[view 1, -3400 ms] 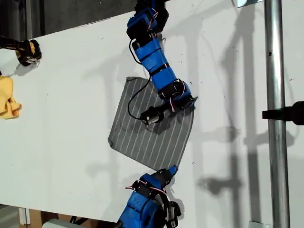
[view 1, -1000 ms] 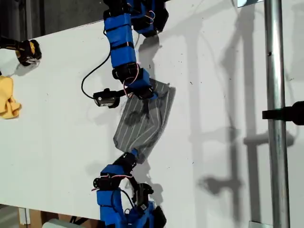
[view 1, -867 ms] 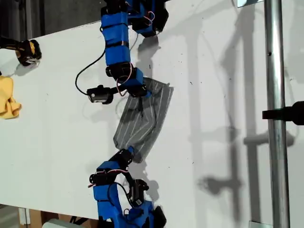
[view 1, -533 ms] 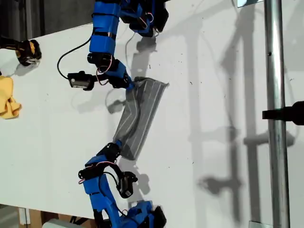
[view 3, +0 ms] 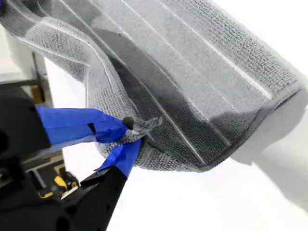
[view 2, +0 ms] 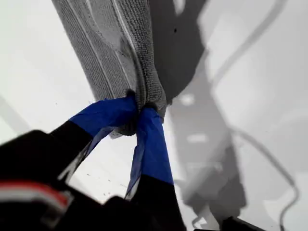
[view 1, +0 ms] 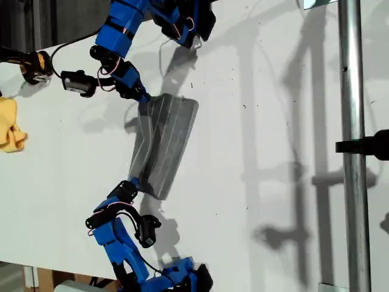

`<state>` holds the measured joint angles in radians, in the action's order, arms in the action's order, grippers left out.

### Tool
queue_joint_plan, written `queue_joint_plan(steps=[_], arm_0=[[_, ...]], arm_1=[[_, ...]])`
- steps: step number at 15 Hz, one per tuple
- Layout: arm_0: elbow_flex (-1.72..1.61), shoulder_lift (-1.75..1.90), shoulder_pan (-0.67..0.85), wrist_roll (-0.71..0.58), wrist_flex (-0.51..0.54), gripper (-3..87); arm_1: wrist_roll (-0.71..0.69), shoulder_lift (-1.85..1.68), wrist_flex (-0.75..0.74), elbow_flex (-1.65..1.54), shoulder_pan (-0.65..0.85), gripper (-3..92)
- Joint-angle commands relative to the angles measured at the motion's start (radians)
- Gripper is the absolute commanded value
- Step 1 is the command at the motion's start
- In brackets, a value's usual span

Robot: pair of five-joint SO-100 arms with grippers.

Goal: Grasp corners of a towel and fold twice.

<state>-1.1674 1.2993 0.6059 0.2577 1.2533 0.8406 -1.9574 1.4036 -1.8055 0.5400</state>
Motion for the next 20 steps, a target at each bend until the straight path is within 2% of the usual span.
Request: queue_joint_plan(steps=[1, 6, 9, 15, 18, 20], arm_0=[[0.097, -0.018, 0.025, -0.011, 0.009, -2.3], [0.071, -0.041, 0.0, -0.017, 0.028, -2.3], [0.066, -0.038, -0.057, -0.032, 0.084, -2.3], [-0.117, 0.034, -0.178, -0.005, 0.117, -2.3], [-0.331, 0.143, -0.189, 0.052, 0.012, -2.3], [-0.408, 0.169, -0.183, 0.072, -0.021, -2.3]], arm_1=[[-0.048, -0.067, 0.008, 0.008, 0.049, -0.1], [0.069, -0.071, 0.003, -0.035, -0.152, -0.1], [0.16, -0.061, -0.003, -0.066, -0.281, -0.1], [0.304, -0.002, -0.103, -0.158, -0.453, -0.1], [0.345, 0.037, -0.14, -0.21, -0.489, -0.1], [0.354, 0.069, -0.17, -0.244, -0.497, -0.1]])
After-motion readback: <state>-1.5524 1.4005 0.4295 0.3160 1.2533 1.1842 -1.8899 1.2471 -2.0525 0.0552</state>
